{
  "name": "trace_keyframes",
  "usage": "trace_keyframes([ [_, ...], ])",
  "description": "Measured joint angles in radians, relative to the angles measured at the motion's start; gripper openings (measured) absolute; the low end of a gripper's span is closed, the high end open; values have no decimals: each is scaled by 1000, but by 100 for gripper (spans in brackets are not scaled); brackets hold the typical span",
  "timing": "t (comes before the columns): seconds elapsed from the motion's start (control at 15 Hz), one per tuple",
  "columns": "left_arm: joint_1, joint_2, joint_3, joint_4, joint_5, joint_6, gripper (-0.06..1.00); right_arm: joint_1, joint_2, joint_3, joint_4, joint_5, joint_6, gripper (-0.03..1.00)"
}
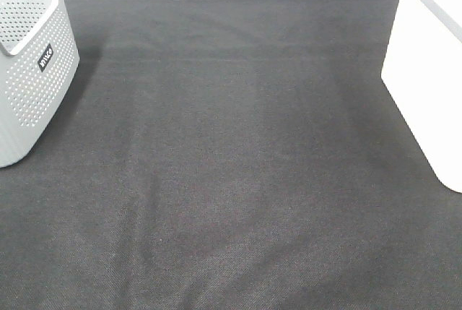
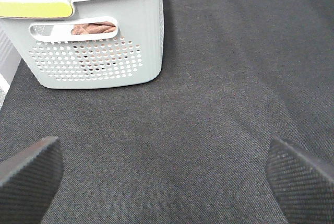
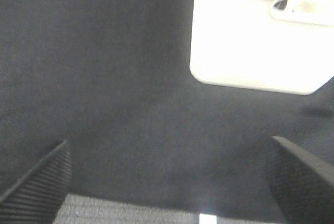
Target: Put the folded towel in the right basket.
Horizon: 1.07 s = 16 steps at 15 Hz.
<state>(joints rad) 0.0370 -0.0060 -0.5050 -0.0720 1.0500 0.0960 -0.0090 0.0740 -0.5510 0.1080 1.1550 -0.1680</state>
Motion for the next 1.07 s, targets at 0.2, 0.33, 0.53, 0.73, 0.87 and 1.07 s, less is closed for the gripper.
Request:
trace_keyframes([
  [0.2,0,0,0,0,0,0,99,0,-75,91,21,-27,9,96],
  [0.33,0,0,0,0,0,0,99,0,-77,94,22,-36,10,96],
  [0.53,0,0,0,0,0,0,99,0,-77,94,28,-36,10,96],
  [0.73,0,0,0,0,0,0,99,0,-77,94,29,-44,10,96],
  [0.87,0,0,0,0,0,0,99,0,-77,94,26,-45,9,96],
  [1.07,0,0,0,0,0,0,99,0,-77,94,-7,-46,-3,96],
])
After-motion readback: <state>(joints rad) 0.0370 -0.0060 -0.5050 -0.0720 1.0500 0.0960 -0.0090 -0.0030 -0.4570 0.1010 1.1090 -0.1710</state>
